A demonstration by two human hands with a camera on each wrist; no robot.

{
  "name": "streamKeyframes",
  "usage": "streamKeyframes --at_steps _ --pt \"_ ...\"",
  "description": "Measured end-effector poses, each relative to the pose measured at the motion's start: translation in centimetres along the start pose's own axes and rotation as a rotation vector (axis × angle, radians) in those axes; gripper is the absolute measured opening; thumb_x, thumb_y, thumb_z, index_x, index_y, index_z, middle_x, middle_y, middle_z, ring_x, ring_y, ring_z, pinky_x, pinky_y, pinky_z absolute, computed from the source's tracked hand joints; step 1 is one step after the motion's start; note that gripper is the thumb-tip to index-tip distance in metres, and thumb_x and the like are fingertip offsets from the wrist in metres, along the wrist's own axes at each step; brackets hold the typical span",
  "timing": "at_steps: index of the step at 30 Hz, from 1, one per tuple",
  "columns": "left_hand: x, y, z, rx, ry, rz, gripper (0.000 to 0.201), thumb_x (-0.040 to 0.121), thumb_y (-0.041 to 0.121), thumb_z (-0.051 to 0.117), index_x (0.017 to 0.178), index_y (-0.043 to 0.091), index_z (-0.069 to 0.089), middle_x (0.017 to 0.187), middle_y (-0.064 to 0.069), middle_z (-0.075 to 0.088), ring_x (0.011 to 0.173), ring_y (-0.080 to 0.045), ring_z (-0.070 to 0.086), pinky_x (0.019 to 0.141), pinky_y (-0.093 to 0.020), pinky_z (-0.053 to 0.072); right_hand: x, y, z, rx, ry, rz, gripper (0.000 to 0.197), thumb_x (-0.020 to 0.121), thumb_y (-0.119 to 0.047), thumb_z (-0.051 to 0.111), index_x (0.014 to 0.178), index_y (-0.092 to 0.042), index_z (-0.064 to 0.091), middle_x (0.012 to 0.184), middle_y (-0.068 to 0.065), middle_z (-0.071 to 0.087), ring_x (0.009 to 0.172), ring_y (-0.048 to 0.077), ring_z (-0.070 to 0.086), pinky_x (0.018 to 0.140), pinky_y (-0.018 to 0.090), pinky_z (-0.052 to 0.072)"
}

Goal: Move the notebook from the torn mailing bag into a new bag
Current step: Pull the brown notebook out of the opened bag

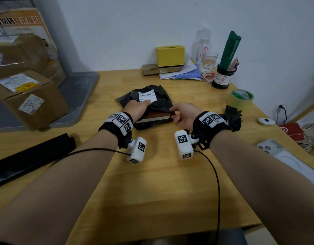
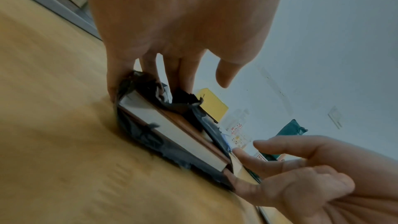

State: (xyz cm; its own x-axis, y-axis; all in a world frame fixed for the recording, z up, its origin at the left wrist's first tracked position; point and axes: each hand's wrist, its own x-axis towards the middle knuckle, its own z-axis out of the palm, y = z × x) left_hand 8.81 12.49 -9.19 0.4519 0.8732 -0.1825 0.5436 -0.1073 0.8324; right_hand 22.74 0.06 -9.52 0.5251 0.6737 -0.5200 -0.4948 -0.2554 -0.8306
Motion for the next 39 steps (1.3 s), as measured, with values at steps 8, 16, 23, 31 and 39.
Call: streamKeyframes --at_steps 8,16,23,31,39 --pt "-0.5 0.0 -0.6 -0.228 0.030 -0.044 0.035 0.093 0.042 0.061 0.118 0.017 0.064 0.101 0.000 0.065 0.094 -0.022 0.062 0.092 -0.035 0.051 1.4 0.6 1.6 0.200 -0.011 -0.024 0.018 0.092 -0.008 0.071 0.108 -0.003 0.065 0.110 0.011 0.074 0.034 0.005 0.030 0.033 0.014 0.034" --pt "-0.7 -0.7 -1.3 -0.307 -0.002 -0.079 0.040 0.091 0.043 0.063 0.118 0.015 0.070 0.101 0.002 0.065 0.085 -0.012 0.058 0.097 -0.039 0.051 0.9 1.1 2.9 0.033 0.000 -0.095 0.040 0.082 -0.032 0.083 0.113 -0.010 0.071 0.109 0.006 0.077 0.039 0.008 0.026 0.037 0.018 0.033" --pt "-1.7 -0.8 -1.1 -0.402 -0.067 -0.079 0.040 0.093 0.041 0.062 0.123 0.015 0.067 0.100 0.010 0.072 0.092 -0.008 0.057 0.102 -0.040 0.046 1.3 0.6 3.3 -0.178 0.137 -0.141 0.029 0.084 -0.023 0.081 0.102 -0.003 0.071 0.093 0.011 0.077 0.031 0.009 0.028 0.041 0.018 0.031" --pt "-3.3 -1.2 -1.2 -0.403 -0.099 -0.112 0.028 0.096 0.039 0.058 0.105 0.015 0.069 0.111 0.005 0.073 0.109 -0.021 0.058 0.103 -0.047 0.044 0.8 1.1 3.0 -0.155 0.129 -0.073 0.017 0.091 -0.021 0.075 0.091 -0.007 0.065 0.101 0.015 0.077 0.043 0.010 0.030 0.043 0.020 0.040" --pt "-3.0 -4.5 -4.5 -0.471 0.135 -0.274 0.038 0.093 0.024 0.067 0.123 0.001 0.060 0.087 -0.007 0.064 0.066 -0.022 0.061 0.049 -0.025 0.039 -0.9 1.3 0.7 -0.078 0.114 -0.117 0.023 0.092 -0.021 0.072 0.110 -0.009 0.065 0.112 0.017 0.075 0.037 0.008 0.029 0.044 0.021 0.038"
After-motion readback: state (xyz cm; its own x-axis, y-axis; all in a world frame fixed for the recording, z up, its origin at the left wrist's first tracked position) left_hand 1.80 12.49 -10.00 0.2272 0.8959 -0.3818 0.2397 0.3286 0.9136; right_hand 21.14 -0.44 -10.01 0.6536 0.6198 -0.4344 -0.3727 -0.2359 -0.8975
